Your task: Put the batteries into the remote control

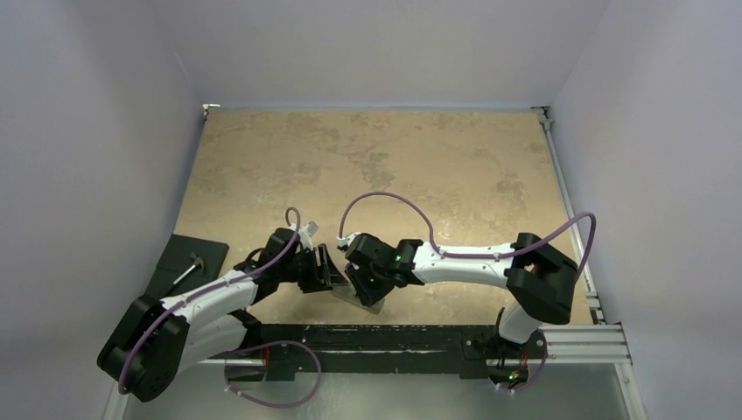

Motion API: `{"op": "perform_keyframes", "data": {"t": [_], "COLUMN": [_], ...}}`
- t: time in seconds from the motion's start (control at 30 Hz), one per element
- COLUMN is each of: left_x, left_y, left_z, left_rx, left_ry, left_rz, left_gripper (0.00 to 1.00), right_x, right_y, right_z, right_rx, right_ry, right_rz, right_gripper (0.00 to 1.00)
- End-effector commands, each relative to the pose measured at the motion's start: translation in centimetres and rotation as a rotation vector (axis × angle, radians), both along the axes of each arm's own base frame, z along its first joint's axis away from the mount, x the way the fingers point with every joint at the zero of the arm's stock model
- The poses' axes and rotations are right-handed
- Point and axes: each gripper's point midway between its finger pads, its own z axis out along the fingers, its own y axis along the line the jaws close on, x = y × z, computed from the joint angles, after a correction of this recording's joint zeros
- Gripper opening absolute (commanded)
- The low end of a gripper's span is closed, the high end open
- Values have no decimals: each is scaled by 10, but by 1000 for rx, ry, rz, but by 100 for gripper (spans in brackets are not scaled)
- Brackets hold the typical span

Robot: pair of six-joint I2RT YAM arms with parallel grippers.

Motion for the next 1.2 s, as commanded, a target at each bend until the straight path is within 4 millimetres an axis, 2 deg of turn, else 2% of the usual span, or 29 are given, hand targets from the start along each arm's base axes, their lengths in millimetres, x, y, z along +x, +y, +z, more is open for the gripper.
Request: {"op": "perform_keyframes", "data": {"t": [0.0,0.4,0.8,0.93,1.17], "left_x": [2,2,2,2,1], "left_y": [2,1,2,1,2], "left_z": [-1,-2,-3,-3,-3], "left_rx": [21,20,20,20,20], "left_ry": [-10,-11,-10,-10,-12], "left_rz": [3,-1,1,1,0], "left_gripper": [55,55,55,55,55], "right_x": [8,8,1,0,0], "right_y": [10,6,4,4,5], "right_z": [14,8,0,-1,2], "right_rx": [19,-20,-39,-44,-40], "right_ry": [-50,-65,-48,-48,-53], "right_rz": [7,5,23,27,24], "right_gripper": [37,33,31,28,17]}}
